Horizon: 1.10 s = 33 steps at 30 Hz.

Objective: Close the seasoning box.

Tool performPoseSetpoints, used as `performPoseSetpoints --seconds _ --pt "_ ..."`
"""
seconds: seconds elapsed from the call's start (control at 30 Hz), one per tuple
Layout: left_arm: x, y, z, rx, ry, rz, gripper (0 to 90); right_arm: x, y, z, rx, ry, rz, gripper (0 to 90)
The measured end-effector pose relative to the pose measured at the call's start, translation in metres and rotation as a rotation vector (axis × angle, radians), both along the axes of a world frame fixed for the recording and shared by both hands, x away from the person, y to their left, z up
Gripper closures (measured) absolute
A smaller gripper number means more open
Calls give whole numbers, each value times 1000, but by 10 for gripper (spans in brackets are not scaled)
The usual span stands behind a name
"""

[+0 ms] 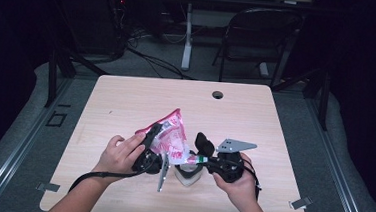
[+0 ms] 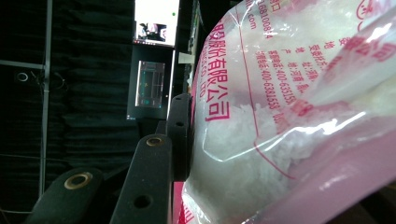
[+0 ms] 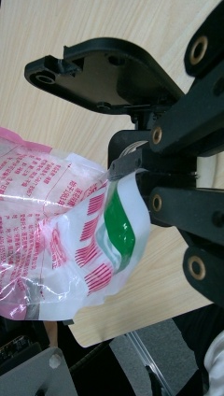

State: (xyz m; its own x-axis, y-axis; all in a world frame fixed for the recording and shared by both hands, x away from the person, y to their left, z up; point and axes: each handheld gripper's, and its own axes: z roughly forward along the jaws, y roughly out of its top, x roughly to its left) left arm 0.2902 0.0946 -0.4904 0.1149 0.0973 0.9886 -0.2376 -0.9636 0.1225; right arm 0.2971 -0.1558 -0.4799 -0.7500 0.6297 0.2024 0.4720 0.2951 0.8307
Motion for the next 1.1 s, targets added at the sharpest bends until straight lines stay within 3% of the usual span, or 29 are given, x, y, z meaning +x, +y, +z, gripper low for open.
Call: performPoseSetpoints --seconds 1.1 --pt "-1 -2 3 5 -8 -7 700 1 -1 -2 -1 5 -2 900"
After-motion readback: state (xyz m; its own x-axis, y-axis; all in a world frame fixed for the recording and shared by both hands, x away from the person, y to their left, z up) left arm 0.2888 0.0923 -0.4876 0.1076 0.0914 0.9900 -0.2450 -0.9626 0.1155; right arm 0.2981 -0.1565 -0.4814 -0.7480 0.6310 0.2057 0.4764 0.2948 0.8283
